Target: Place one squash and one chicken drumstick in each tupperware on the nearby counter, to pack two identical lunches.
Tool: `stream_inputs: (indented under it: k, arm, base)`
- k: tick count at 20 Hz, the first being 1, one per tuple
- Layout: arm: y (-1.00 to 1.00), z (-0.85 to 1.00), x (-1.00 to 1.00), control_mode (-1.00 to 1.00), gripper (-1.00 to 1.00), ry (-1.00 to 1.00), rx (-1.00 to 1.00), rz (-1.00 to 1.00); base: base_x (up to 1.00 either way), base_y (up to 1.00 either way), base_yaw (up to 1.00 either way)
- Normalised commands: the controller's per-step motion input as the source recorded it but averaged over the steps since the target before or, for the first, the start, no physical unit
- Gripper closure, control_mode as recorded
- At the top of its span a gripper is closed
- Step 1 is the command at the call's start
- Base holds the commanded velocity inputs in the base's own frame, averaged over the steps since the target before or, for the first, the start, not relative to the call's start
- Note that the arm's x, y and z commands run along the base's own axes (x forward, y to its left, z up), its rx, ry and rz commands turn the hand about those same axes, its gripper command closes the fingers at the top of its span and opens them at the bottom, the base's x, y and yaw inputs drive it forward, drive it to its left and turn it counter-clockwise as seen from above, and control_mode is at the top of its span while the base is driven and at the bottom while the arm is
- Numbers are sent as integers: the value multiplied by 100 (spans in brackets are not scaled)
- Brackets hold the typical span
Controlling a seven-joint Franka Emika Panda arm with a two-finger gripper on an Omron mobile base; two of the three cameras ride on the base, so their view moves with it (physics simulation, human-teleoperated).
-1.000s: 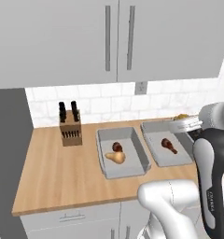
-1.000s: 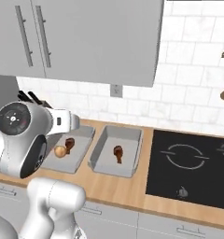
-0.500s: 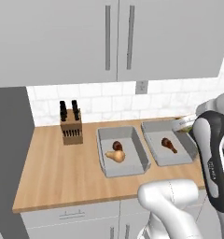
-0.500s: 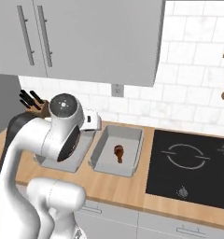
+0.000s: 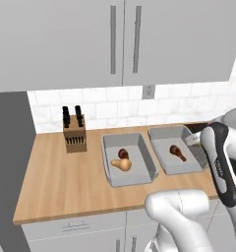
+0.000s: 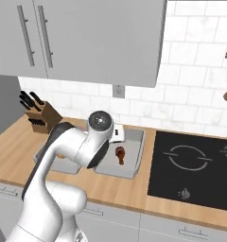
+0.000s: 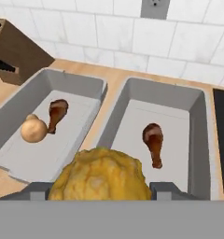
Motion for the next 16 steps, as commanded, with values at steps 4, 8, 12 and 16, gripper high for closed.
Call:
stream_inputs:
  k: [4, 8, 12, 16]
  arm:
    - [-1, -43, 100, -100, 100, 19, 0, 1]
    - [0, -43, 96, -100, 100, 14, 0, 1]
    - [-7, -51, 70, -100, 100, 1, 0, 4]
    - [-20, -61, 34, -100, 100, 0, 0, 3]
  base:
    - [0, 0, 0]
    - [0, 0, 0]
    - [0, 0, 0]
    - [0, 0, 0]
